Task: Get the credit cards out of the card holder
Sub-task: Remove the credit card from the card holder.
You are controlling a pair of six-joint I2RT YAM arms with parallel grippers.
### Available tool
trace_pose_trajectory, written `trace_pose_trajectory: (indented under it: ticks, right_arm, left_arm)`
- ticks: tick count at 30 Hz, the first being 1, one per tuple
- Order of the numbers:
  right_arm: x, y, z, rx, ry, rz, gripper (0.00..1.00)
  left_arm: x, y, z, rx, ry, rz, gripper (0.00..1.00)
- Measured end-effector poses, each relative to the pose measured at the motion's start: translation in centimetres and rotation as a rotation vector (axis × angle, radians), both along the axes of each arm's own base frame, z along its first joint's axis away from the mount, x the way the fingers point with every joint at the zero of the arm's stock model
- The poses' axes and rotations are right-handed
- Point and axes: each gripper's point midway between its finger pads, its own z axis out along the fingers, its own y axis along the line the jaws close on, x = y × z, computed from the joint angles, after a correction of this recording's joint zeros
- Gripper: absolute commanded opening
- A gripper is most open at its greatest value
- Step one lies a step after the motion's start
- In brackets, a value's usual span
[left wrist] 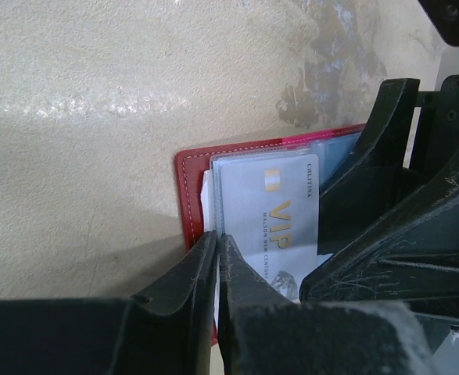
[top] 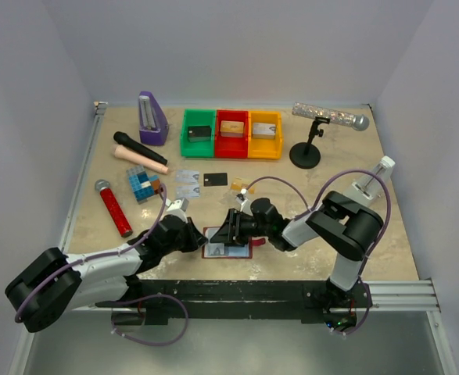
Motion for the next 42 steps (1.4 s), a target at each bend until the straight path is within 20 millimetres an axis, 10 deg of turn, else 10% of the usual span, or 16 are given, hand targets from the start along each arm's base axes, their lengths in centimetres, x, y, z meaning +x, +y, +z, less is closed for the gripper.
trace_pose_trajectory:
  ticks: [5,42]
  right_arm:
    - [-0.3,-0.4,0.1,-0.030,-0.008,0.013,0.48]
    - [-0.8,-1.7,0.3,-0.064,0.004,0.009,0.45]
  left_arm:
    - [-0.1,0.1,0.0,0.000,0.007,0.006,0.00]
    - [0.3,0.1,-0.5,0.004,0.033,0.046,0.00]
